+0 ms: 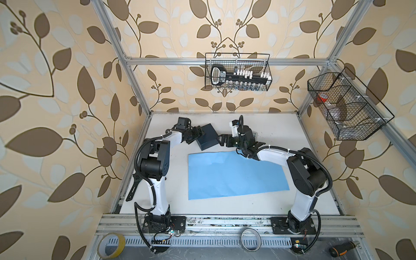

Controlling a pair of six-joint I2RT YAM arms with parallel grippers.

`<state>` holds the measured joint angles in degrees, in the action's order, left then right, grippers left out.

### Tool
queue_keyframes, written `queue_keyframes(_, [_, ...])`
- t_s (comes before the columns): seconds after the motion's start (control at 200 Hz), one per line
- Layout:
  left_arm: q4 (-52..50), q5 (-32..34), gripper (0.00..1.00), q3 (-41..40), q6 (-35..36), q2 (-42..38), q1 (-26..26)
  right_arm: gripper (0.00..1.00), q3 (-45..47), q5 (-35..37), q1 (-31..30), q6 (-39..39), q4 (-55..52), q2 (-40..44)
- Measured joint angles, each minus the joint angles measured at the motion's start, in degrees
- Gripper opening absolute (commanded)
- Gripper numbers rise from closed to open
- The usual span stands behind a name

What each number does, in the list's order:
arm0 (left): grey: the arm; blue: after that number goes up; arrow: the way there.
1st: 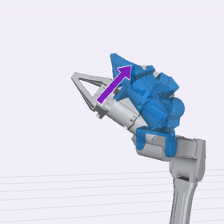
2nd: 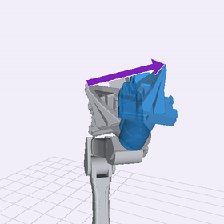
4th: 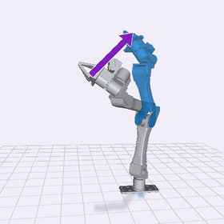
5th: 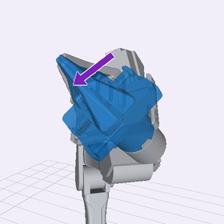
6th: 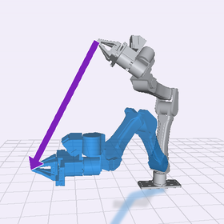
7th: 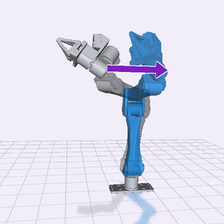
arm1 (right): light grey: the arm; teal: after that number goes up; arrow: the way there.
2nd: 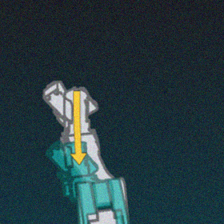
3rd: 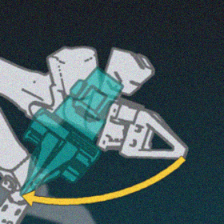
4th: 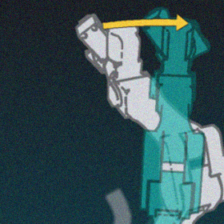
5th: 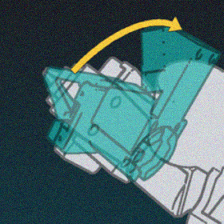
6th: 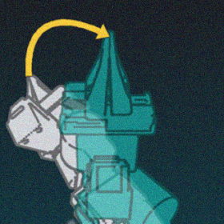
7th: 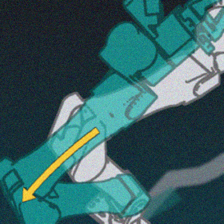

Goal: Wrap a gift box in wrapping paper
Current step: Pick up the gift box from the top-center of the table.

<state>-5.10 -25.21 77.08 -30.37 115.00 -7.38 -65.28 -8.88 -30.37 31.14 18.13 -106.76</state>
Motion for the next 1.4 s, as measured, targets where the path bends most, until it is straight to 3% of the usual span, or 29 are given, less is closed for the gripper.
queue_keyframes(0.36, [-0.2, -8.0, 0.83, 5.0, 2.1, 3.5, -2.8, 0.98, -8.4, -1.5, 4.2, 0.2, -0.8, -7.1])
queue_keyframes(0.6, [3.8, -7.7, 0.85, 4.1, -2.4, 3.8, -2.7, 0.94, -16.2, -4.8, 5.5, -0.1, -2.6, -15.0])
queue_keyframes(0.725, [4.9, -7.3, 0.83, 2.2, -4.9, 3.8, -2.9, 0.88, -19.2, -7.1, 6.2, -0.1, -2.8, -18.2])
queue_keyframes(1.11, [7.7, -4.3, 0.74, 1.1, -9.7, 3.8, -5.8, 0.58, -18.4, -11.5, 7.2, 2.6, -1.7, -19.9])
queue_keyframes(1.399, [10.6, -4.6, 0.66, 1.1, -14.9, 3.7, -9.1, 0.50, -7.9, -12.7, 9.9, 5.6, 0.4, -10.4])
